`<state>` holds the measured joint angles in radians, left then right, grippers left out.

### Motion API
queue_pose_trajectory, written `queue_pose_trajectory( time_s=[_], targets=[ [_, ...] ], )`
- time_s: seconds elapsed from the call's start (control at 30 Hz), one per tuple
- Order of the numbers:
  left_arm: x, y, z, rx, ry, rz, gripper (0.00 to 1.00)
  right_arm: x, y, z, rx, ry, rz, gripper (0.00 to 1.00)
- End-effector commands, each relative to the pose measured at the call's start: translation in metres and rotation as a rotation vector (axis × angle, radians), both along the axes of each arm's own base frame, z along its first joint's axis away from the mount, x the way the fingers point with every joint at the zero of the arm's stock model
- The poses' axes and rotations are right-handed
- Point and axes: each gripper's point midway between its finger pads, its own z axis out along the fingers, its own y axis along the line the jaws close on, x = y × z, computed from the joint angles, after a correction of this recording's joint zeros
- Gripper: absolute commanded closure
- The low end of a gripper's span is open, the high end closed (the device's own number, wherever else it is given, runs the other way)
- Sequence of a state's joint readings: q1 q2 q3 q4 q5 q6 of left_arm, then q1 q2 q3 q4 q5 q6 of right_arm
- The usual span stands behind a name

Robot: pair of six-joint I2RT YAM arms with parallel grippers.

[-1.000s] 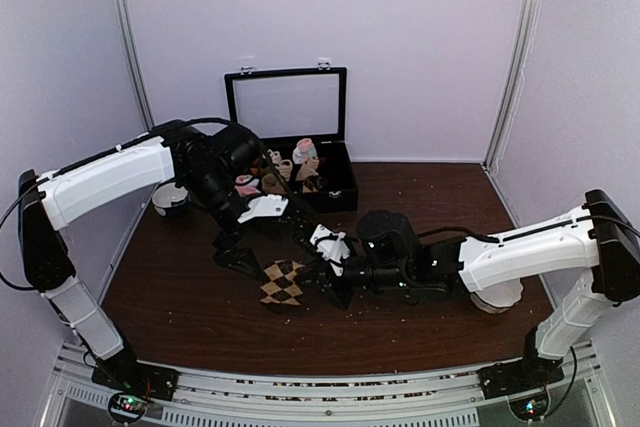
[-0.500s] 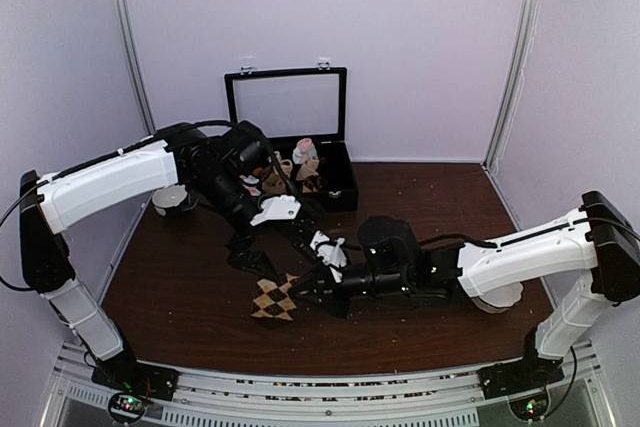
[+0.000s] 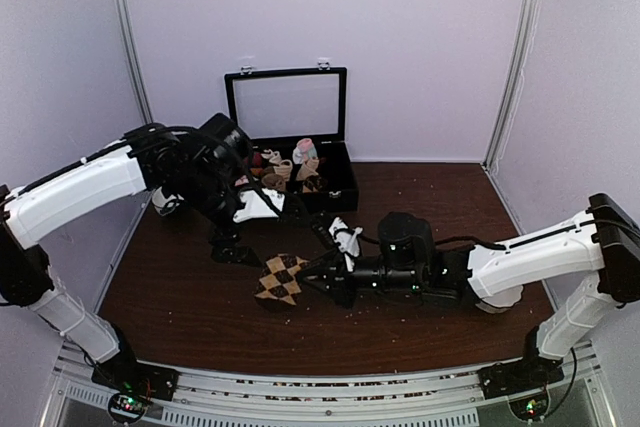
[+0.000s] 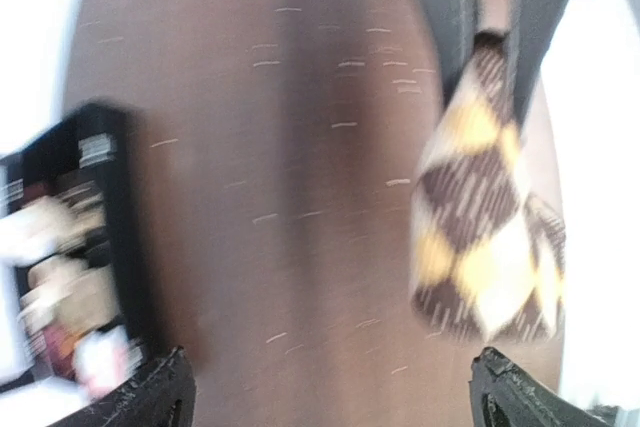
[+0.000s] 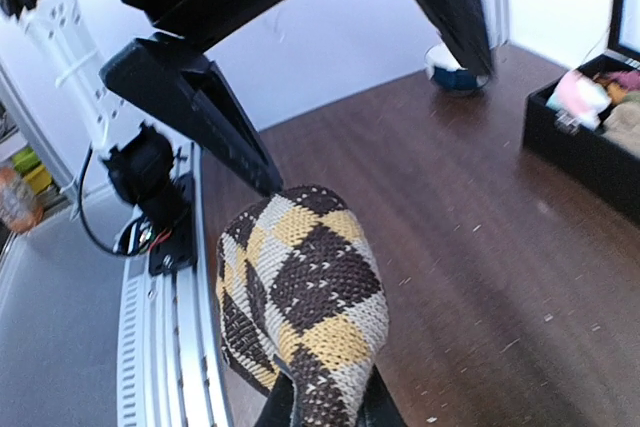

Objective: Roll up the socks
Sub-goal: Roll the sock at the center of the board.

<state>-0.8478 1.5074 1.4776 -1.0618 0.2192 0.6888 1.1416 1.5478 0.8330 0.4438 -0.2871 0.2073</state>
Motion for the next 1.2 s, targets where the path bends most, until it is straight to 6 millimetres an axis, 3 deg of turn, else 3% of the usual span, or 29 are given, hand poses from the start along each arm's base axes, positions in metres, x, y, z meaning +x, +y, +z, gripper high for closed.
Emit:
queue_pose_trajectory(
  time_s=[0.0, 0.07, 0.17, 0.27, 0.37, 0.53, 0.67, 0.83, 1.17],
  targets=[
    [0.062, 0.048, 0.065, -0.058, -0.305, 0.317, 0.02, 0.016, -0.011, 0.047, 0.119, -0.073, -0.085, 1.00],
    [0.091, 0.070, 0.067, -0.068, -0.365, 0.444, 0.02, 0.018, -0.012, 0.051, 0.102, -0.091, -0.087, 1.00],
    [0.072, 0.063, 0.049, -0.017, -0.254, 0.303, 0.03, 0.019, -0.011, 0.057, 0.088, -0.109, -0.084, 1.00],
    [0.037, 0.036, 0.062, -0.160, -0.129, 0.165, 0.02, 0.019, -0.010, 0.058, 0.082, -0.112, -0.071, 1.00],
    [-0.012, 0.014, 0.070, -0.236, 0.045, -0.040, 0.02, 0.016, -0.003, 0.056, 0.052, -0.100, -0.027, 1.00],
    [-0.051, -0.005, 0.059, -0.216, 0.144, -0.236, 0.02, 0.013, -0.002, 0.042, -0.023, -0.094, 0.000, 1.00],
    [-0.045, -0.016, 0.052, -0.215, 0.138, -0.208, 0.03, 0.010, -0.003, 0.038, -0.061, -0.101, 0.022, 1.00],
    [-0.033, -0.029, 0.048, -0.243, 0.132, -0.181, 0.14, 0.003, 0.001, 0.048, -0.037, -0.094, 0.065, 1.00],
    [-0.029, -0.032, 0.022, -0.187, 0.167, -0.188, 0.25, -0.004, 0.008, 0.054, 0.011, -0.054, 0.105, 1.00]
  ],
)
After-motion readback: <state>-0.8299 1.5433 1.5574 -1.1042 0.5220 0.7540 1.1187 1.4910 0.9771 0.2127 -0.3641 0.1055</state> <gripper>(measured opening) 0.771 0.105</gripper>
